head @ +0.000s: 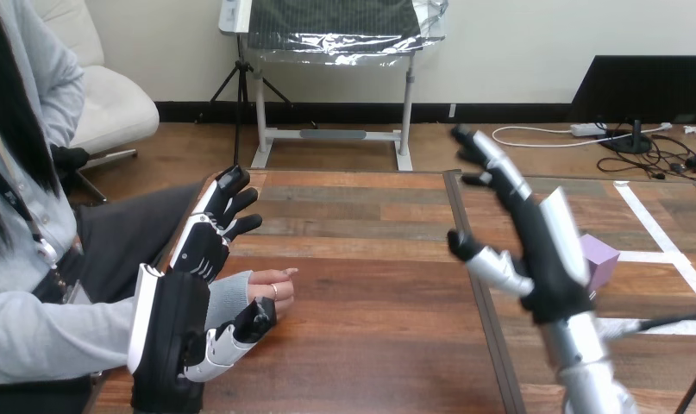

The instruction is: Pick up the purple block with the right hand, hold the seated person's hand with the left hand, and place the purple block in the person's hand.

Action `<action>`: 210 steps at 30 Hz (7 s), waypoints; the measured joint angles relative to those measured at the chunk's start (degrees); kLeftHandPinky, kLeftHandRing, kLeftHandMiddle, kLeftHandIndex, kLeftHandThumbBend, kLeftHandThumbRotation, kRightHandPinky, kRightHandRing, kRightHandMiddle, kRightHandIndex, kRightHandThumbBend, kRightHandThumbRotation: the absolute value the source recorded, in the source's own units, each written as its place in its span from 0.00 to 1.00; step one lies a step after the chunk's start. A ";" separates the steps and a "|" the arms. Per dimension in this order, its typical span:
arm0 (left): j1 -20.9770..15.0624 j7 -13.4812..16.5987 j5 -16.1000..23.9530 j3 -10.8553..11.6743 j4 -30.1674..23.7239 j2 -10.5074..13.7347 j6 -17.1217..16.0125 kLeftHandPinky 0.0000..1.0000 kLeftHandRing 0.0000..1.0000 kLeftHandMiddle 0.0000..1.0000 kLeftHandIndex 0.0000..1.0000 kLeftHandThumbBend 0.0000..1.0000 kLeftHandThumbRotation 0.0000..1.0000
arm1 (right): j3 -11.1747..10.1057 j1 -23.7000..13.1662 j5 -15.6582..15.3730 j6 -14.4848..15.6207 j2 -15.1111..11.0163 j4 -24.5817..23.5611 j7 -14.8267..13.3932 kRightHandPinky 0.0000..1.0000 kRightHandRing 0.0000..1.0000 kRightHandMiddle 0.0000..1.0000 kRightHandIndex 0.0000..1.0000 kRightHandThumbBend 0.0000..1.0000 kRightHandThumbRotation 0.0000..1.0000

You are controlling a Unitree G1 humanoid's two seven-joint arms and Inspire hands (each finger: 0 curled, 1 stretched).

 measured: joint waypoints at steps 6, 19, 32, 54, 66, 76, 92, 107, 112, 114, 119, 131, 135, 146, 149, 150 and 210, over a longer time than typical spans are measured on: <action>0.00 0.02 0.09 0.01 0.00 -0.01 -0.01 0.80 0.88 0.91 0.90 1.00 0.75 | -0.61 -1.13 0.14 2.14 -1.53 -2.91 0.00 0.76 0.88 0.88 0.88 1.00 0.96; 0.00 0.01 -0.06 -0.01 0.00 -0.02 -0.01 0.80 0.88 0.91 0.90 1.00 0.73 | -1.20 -5.51 -0.12 5.91 -4.45 -3.47 -0.07 0.81 0.89 0.88 0.88 1.00 0.96; -0.08 -0.36 -1.21 -0.12 0.01 -0.04 -0.04 0.81 0.89 0.92 0.90 1.00 0.72 | -1.36 -9.01 0.95 8.26 -8.02 0.25 0.09 0.81 0.90 0.88 0.89 1.00 0.92; -0.13 -1.33 -2.79 -0.12 0.01 -0.11 -0.04 0.82 0.89 0.92 0.90 1.00 0.74 | 1.31 -14.38 -2.48 17.56 -11.15 9.52 -1.31 0.78 0.89 0.88 0.90 1.00 0.88; -0.13 -2.16 -3.71 -0.16 0.01 -0.13 -0.04 0.83 0.90 0.92 0.90 1.00 0.74 | 3.59 -17.26 -3.65 23.16 -12.66 13.07 -1.32 0.79 0.90 0.88 0.89 0.99 0.86; -0.13 -2.89 -5.00 -0.15 0.01 -0.12 -0.05 0.83 0.90 0.92 0.91 1.00 0.72 | 4.77 -19.39 -3.80 27.88 -13.20 15.06 -0.94 0.80 0.89 0.88 0.88 1.00 0.85; -0.13 -3.44 -5.03 -0.04 0.01 -0.11 -0.54 0.83 0.90 0.93 0.91 1.00 0.73 | 7.00 -21.17 -4.97 33.81 -13.22 17.21 0.40 0.80 0.88 0.86 0.88 0.98 0.80; -0.13 -3.62 -5.08 -0.04 0.01 -0.05 -1.75 0.83 0.91 0.93 0.91 1.00 0.75 | 8.45 -21.72 -5.81 38.21 -13.22 18.76 2.26 0.77 0.86 0.84 0.86 0.97 0.74; -0.13 -3.69 -5.07 -0.03 0.01 -0.04 -2.38 0.82 0.90 0.93 0.91 1.00 0.75 | 9.13 -21.73 -6.37 39.51 -13.21 18.93 2.30 0.75 0.85 0.83 0.85 0.96 0.70; -0.13 -3.69 -5.08 -0.03 0.01 -0.02 -2.46 0.82 0.90 0.93 0.91 1.00 0.75 | 9.31 -21.73 -6.57 39.88 -13.21 18.99 2.33 0.75 0.85 0.83 0.85 0.96 0.70; -0.13 -3.82 -5.20 -0.04 0.01 0.09 -2.49 0.82 0.90 0.93 0.90 1.00 0.75 | 9.64 -21.75 -6.90 41.24 -13.19 19.05 2.83 0.75 0.85 0.83 0.85 0.97 0.70; -0.07 -5.04 -7.11 -0.26 -0.08 0.33 -2.52 0.83 0.91 0.92 0.90 1.00 0.72 | 10.26 -21.75 -7.15 44.63 -13.15 19.62 3.89 0.74 0.84 0.83 0.86 0.95 0.67; 0.05 -5.24 -7.41 -0.20 -0.43 0.35 -2.52 0.83 0.90 0.92 0.90 1.00 0.72 | 10.51 -21.74 -7.17 45.57 -13.15 19.80 4.23 0.74 0.84 0.83 0.85 0.95 0.67; 0.44 -5.42 -7.61 -0.17 -1.80 0.40 -2.90 0.82 0.90 0.91 0.89 1.00 0.72 | 11.42 -21.73 -7.22 47.40 -13.07 19.91 5.10 0.75 0.84 0.84 0.86 0.89 0.63; 0.49 -5.54 -7.88 -0.20 -1.90 0.40 -3.13 0.82 0.90 0.91 0.89 1.00 0.71 | 11.51 -21.70 -7.22 47.78 -13.03 19.93 5.28 0.76 0.85 0.84 0.86 0.89 0.63; 0.52 -5.63 -8.07 -0.22 -1.94 0.40 -3.20 0.82 0.90 0.91 0.89 1.00 0.71 | 11.53 -21.69 -7.21 47.93 -13.02 19.94 5.36 0.76 0.85 0.84 0.86 0.89 0.62; 5.33 -12.35 -16.56 -2.24 -11.44 1.44 -2.45 0.83 0.90 0.92 0.90 1.00 0.64 | 13.49 -18.62 -7.43 54.84 -10.37 20.99 8.70 0.74 0.85 0.84 0.87 0.90 0.70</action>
